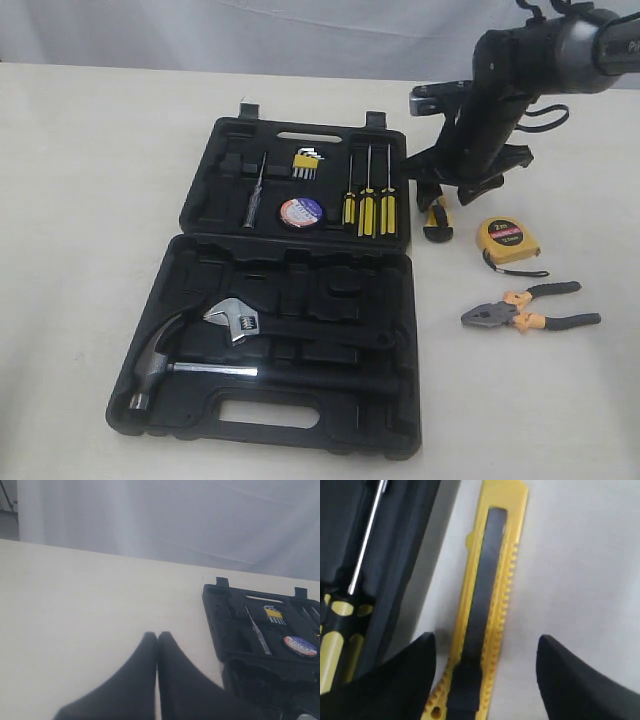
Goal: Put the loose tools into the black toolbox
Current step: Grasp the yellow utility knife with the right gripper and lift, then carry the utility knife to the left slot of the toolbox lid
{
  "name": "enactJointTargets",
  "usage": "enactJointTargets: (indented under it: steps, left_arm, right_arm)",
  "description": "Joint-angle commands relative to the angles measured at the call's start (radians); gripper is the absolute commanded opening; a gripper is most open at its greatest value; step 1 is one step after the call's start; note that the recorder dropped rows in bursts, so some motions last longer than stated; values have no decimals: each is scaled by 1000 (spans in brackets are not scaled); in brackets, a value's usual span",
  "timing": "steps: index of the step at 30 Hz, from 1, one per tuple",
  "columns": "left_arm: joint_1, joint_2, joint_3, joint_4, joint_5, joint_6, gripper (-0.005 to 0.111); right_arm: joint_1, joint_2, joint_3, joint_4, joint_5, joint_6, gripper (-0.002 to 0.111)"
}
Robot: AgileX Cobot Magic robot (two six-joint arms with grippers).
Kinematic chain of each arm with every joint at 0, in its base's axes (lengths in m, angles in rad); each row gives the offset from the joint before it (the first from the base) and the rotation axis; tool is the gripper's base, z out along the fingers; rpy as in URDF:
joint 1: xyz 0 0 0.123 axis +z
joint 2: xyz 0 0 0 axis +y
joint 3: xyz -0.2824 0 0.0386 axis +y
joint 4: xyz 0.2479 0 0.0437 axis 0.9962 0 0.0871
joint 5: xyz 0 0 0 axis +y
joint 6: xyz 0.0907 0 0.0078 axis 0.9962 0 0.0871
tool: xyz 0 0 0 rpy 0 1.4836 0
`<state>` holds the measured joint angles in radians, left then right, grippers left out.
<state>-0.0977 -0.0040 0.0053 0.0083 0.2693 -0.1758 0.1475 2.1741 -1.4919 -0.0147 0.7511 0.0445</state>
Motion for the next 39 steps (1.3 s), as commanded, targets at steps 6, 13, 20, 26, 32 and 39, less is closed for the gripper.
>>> enactJointTargets:
  steps: [6, 13, 20, 26, 32, 39]
  left_arm:
    - [-6, 4, -5, -8, 3, 0, 0]
    - [-6, 4, -5, -8, 3, 0, 0]
    - [-6, 4, -5, -8, 3, 0, 0]
    - [-6, 4, -5, -8, 3, 0, 0]
    - [-6, 4, -5, -8, 3, 0, 0]
    - [-6, 4, -5, -8, 3, 0, 0]
  right_arm:
    - [-6, 23, -7, -6, 21, 3, 11]
    - [-6, -2, -9, -6, 68, 10, 0]
    - [-3, -163, -9, -4, 98, 66, -1]
    - [54, -342, -7, -1, 148, 228, -1]
    - [242, -440, -7, -1, 75, 324, -1]
    - [491, -431, -7, -61, -245, 543, -1]
